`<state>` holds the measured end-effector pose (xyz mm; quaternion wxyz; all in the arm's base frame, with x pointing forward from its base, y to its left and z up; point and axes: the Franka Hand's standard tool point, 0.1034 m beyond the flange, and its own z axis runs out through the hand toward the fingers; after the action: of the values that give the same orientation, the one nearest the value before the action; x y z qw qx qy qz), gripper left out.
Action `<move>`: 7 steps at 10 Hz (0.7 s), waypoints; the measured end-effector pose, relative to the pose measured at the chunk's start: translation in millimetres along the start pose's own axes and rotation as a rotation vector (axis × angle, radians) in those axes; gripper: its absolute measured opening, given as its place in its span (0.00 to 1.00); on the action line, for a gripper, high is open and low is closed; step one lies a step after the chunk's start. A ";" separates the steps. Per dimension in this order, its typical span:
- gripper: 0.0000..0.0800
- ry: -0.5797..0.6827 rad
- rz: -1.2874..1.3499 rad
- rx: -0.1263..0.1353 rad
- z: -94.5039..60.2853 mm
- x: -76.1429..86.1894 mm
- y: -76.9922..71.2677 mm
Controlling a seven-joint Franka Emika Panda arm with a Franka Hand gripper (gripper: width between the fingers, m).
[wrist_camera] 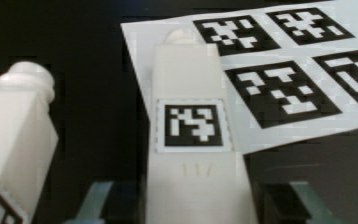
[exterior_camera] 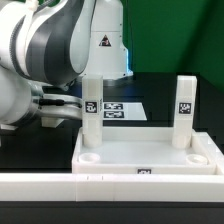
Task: Assemble desk
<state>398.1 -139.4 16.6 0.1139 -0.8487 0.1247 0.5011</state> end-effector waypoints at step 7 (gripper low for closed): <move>0.36 0.100 -0.125 -0.002 -89.7 -16.9 -8.4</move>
Offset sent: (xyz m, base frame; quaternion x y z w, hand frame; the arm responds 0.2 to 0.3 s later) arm 0.0423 -0.0113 0.0594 0.0069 -0.0203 -0.0475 0.9986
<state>466.7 -158.4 74.4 0.1377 -0.8789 0.0763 0.4503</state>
